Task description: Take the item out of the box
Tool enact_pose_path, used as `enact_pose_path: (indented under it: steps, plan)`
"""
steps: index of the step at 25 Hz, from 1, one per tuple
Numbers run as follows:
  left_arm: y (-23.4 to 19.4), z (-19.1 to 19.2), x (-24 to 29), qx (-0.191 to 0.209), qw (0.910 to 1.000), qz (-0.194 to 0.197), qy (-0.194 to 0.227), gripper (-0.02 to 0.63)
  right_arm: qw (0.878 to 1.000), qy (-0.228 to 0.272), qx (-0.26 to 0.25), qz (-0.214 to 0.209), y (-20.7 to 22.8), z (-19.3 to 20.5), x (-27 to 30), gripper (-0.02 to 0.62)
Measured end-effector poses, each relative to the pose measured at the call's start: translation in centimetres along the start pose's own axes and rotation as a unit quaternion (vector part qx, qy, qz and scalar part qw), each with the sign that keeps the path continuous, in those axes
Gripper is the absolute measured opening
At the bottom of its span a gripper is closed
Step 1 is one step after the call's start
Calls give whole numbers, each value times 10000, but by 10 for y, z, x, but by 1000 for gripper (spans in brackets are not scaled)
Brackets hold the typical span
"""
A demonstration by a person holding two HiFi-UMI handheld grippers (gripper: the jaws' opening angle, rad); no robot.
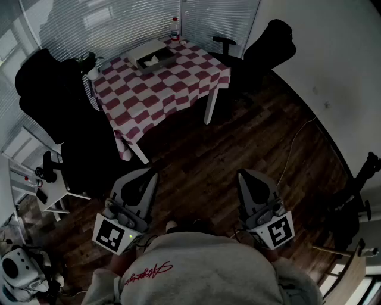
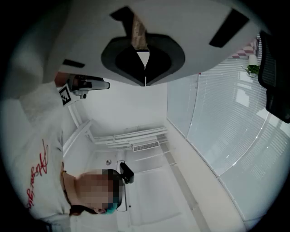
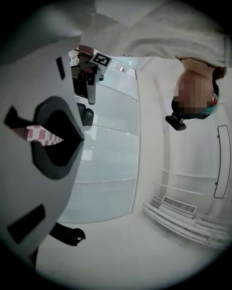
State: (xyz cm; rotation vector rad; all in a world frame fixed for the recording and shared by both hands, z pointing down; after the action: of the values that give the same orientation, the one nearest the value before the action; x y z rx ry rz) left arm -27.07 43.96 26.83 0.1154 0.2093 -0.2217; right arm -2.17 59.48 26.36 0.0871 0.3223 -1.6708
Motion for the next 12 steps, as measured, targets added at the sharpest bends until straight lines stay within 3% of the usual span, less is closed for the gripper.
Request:
enact_pose_path:
  steps: [3, 12]
  plan:
    - [0, -1, 0, -1, 10000, -3, 12, 18, 9997, -216, 122, 30, -2, 3, -3, 9]
    - [5, -2, -5, 14, 10000, -22, -12, 18, 9999, -67, 102, 69, -3, 3, -9, 9]
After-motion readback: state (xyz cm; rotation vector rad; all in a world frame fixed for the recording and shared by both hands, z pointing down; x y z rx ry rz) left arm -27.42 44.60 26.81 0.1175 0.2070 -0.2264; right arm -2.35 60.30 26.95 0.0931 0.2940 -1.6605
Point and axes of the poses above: the fingertips, and each gripper's own axes: x forward along the fingers, y to its right, z out of its underside, the point moved 9 cm from there along -x, backward along the fingers, and after that the axes turned 3 degrees about z, right-handed, at the moved point
